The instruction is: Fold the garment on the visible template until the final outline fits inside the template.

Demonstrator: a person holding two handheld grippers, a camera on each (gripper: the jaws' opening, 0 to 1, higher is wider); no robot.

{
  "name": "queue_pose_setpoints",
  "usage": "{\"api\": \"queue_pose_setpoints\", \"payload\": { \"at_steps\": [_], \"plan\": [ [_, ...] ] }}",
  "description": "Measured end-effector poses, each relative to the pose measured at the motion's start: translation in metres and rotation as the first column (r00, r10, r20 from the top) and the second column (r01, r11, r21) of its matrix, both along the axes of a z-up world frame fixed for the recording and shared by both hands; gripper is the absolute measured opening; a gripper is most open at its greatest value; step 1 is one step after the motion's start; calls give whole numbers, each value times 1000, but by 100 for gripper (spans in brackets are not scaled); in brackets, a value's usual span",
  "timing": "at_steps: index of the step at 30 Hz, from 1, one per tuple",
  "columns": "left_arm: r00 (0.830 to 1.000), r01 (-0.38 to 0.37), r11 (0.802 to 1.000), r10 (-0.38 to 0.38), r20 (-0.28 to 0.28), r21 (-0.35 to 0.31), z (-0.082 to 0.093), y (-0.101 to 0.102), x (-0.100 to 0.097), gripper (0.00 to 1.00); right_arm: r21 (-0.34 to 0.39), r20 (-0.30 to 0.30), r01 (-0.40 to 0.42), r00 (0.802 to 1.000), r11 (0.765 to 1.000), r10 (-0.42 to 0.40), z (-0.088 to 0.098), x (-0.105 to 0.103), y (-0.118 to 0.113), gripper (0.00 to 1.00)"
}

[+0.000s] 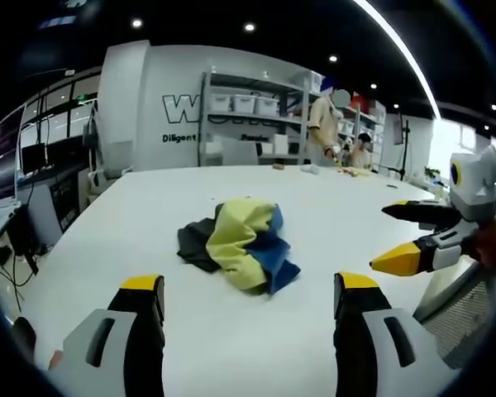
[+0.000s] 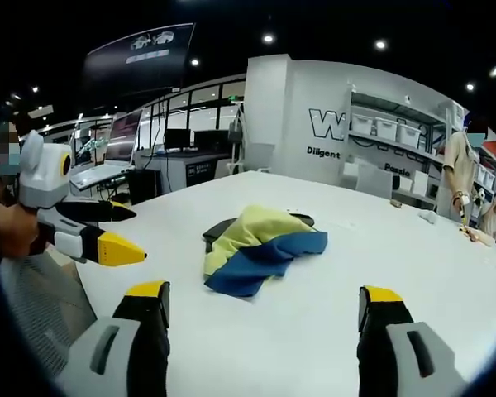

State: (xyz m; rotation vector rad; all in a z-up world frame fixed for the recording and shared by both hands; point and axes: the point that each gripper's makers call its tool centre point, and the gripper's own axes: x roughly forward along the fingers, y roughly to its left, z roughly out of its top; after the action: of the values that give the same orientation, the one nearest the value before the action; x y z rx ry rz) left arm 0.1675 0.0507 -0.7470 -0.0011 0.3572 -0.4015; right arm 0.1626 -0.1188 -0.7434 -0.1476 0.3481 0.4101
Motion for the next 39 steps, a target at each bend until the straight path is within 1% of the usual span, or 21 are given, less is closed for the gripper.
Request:
{"api": "queue_pose_setpoints", "payload": {
  "at_steps": [2,8,12,16,23,26,30,33,39],
  "plan": [
    [1000,0,1000,0,2,-1,0,-1,0,79,-3,5,-2,1000,1000,2,1,0,1,96],
    [1000,13,1000,-13,-13,5,-3,-4,-3,79,2,-10,8,1000,1000,-8,-2,0,-2,95],
    [1000,22,1000,-22,-20,-5,-3,-7,-4,79,1,-12,10,1000,1000,-10,-2,0,-2,94],
    [999,29,1000,-29,-31,-6,-6,-8,-5,79,4,-31,11,999,1000,-11,-6,0,-2,94],
    [998,33,999,-33,-46,-18,-7,-9,-4,78,0,-44,5,999,1000,-5,-9,0,0,92],
    [998,33,999,-34,-44,-21,-6,-9,-3,78,-1,-47,6,999,1000,-6,-9,2,0,92],
    [998,30,999,-31,-46,-21,-6,-9,-1,78,-3,-53,1,999,1000,-1,-9,6,2,91],
    [999,30,999,-31,-39,-16,-3,-9,4,78,-3,-44,-3,999,1000,3,-5,12,4,91],
    [999,25,1000,-26,-37,-8,-3,-7,14,78,-2,-39,2,999,1000,-2,-2,27,2,90]
  ]
}}
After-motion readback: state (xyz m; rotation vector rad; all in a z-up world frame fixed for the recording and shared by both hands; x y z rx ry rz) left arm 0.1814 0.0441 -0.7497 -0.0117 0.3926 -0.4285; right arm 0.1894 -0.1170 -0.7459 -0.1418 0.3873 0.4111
